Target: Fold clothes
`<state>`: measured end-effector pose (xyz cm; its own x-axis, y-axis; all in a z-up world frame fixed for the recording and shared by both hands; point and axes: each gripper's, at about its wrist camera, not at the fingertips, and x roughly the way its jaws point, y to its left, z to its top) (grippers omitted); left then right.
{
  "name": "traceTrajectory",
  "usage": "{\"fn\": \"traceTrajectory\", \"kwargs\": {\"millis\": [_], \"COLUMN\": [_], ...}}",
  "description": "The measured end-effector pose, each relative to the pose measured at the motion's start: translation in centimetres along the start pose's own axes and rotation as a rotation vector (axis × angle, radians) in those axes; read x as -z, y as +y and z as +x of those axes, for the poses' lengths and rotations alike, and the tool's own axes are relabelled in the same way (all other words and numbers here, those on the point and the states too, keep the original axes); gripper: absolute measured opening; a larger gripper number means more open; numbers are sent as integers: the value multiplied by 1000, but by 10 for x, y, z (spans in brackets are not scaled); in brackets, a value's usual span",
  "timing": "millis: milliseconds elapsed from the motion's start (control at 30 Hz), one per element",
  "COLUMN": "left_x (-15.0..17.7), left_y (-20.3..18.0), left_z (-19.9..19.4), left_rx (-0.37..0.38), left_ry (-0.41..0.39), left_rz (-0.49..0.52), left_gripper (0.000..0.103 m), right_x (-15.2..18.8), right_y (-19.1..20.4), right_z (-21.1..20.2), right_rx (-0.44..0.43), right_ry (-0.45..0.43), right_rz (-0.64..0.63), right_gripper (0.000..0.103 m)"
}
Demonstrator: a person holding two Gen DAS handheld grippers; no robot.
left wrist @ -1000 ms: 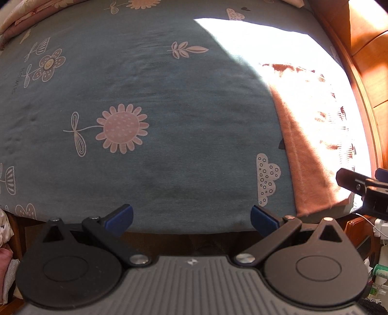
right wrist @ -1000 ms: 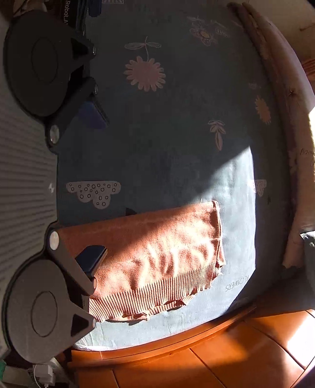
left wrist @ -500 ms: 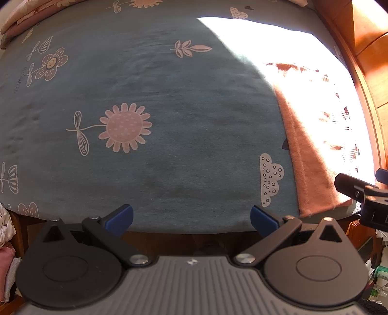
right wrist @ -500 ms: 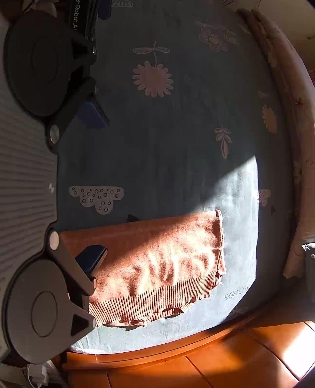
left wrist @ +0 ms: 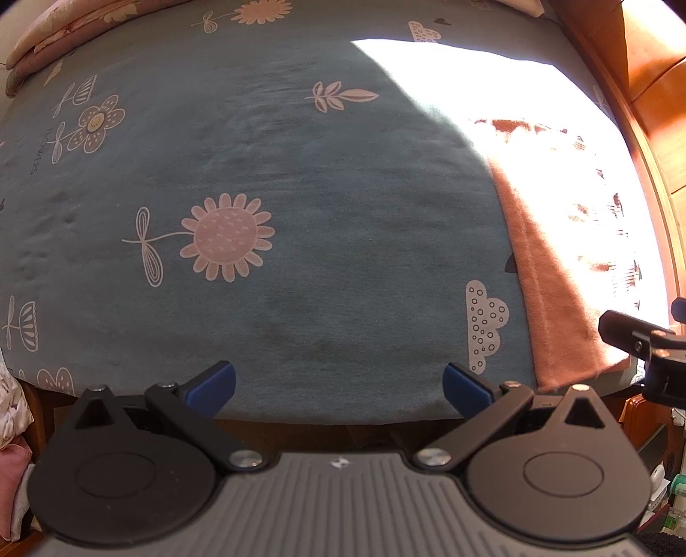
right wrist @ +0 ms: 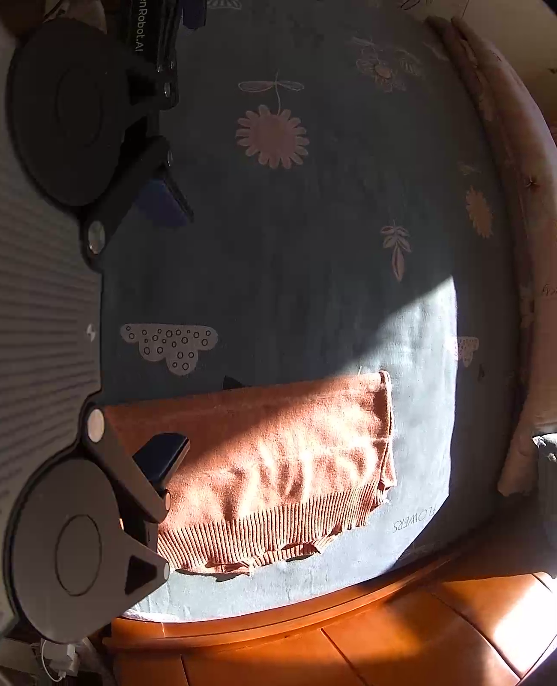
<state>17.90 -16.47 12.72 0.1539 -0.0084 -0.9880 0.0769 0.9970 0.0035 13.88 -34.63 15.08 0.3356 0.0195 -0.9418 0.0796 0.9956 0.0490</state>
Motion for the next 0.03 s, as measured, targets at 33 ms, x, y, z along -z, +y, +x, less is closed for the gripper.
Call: {"fn": "traceTrajectory", "kwargs": {"millis": [33], "left_x": [-1], "left_y": [0], "left_z": [0], "left_rx": [1], "left_ry": [0], "left_rz": [0], "left_gripper": [102], "right_x": [-1], "right_y": [0], "right_z": [0], "right_rx": [0], "right_ry": [-1], "right_rz": [-2], "right_gripper": [103]}}
